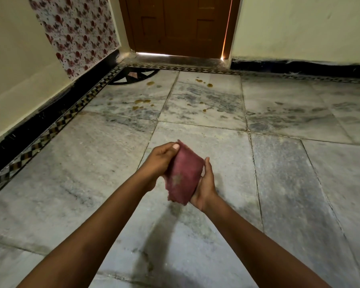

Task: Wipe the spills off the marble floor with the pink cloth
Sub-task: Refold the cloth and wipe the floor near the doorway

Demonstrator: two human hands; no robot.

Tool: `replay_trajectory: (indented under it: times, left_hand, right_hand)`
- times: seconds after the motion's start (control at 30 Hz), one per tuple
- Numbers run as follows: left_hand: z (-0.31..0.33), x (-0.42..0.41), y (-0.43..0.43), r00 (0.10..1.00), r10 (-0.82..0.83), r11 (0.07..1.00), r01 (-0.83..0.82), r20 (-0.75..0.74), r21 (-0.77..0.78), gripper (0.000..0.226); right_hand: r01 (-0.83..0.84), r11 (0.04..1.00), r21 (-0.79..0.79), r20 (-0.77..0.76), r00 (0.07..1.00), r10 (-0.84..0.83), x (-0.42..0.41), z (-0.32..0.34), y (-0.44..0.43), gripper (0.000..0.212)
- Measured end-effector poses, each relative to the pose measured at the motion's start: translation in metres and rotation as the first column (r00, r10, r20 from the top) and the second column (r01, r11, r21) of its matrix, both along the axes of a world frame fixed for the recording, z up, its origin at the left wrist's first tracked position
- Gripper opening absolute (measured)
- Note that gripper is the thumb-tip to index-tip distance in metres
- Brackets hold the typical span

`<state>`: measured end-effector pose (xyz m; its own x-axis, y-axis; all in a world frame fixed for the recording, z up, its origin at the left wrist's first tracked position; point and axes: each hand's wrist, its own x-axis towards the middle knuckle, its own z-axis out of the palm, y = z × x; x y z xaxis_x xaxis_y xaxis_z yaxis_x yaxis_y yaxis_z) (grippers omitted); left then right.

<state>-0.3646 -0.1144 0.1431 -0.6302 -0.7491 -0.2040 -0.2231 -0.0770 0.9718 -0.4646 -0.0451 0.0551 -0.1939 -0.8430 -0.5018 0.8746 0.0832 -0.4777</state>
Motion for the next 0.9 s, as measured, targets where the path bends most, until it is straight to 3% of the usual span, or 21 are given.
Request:
replay_trajectory:
  times: [0.07,0.13,0.23,0.33,0.37,0.4,0.47,0.5,0.53,0.63,0.67,0.8,0.9]
  left_hand:
    - [-0.015,0.007,-0.016,0.985,0.167,0.985,-0.166,0.032,-0.043,0.026]
    - [-0.03,0.016,-0.031,0.965,0.255,0.966,-0.252,0.054,-0.056,0.021]
    - [-0.048,0.027,-0.037,0.978,0.176,0.979,-0.163,0.111,-0.119,0.038]
    - [-0.065,0.022,-0.025,0.955,0.258,0.955,-0.228,0.146,-0.19,0.044]
    - [-0.07,0.018,-0.018,0.946,0.291,0.955,-0.28,0.14,-0.096,0.041]
    - [-0.075,0.013,-0.012,0.945,0.303,0.944,-0.316,0.124,0.096,0.04]
    - [-0.08,0.002,-0.004,0.954,0.298,0.799,-0.262,0.021,0.541,0.046]
    - [-0.084,-0.002,-0.004,0.952,0.304,0.727,-0.202,-0.043,0.656,0.049]
    - [-0.088,-0.006,-0.007,0.935,0.341,0.674,-0.168,-0.101,0.719,0.052]
    - [-0.101,-0.017,-0.024,0.842,0.492,0.526,-0.084,-0.222,0.846,0.064]
    - [-0.105,-0.022,-0.032,0.818,0.524,0.501,-0.073,-0.236,0.862,0.065]
    - [-0.111,-0.028,-0.07,0.803,0.532,0.503,-0.042,-0.27,0.863,0.065]
    - [-0.095,-0.029,-0.097,0.804,0.525,0.478,-0.006,-0.28,0.878,0.064]
  right_hand:
    - [-0.069,0.996,-0.058,-0.043,0.997,0.067,-0.002,0.003,0.002,0.09]
    - [-0.144,0.984,-0.104,-0.134,0.982,0.13,-0.004,0.008,0.002,0.08]
    - [-0.14,0.99,0.007,-0.319,0.938,0.135,-0.001,0.006,-0.001,0.047]
    - [-0.032,0.99,0.138,-0.481,0.871,0.095,-0.001,0.003,-0.005,0.027]
    - [-0.019,0.991,0.13,-0.532,0.843,0.086,-0.002,0.005,-0.005,0.028]
    - [-0.034,0.992,0.119,-0.595,0.797,0.098,-0.003,0.005,-0.005,0.031]
    - [-0.108,0.99,0.089,-0.74,0.658,0.138,-0.002,0.003,-0.004,0.033]
    - [-0.165,0.982,0.092,-0.795,0.582,0.172,0.0,0.0,-0.007,0.032]
    - [-0.21,0.971,0.112,-0.846,0.492,0.204,0.004,0.0,-0.009,0.03]
    - [-0.311,0.927,0.212,-0.965,0.085,0.249,0.001,-0.008,-0.026,0.046]
    - [-0.339,0.913,0.228,-0.97,-0.001,0.242,-0.006,-0.011,-0.035,0.049]
    - [-0.256,0.932,0.255,-0.952,0.102,0.288,-0.044,0.006,-0.057,0.039]
    - [-0.201,0.906,0.372,-0.928,-0.053,0.369,-0.073,0.033,-0.079,0.041]
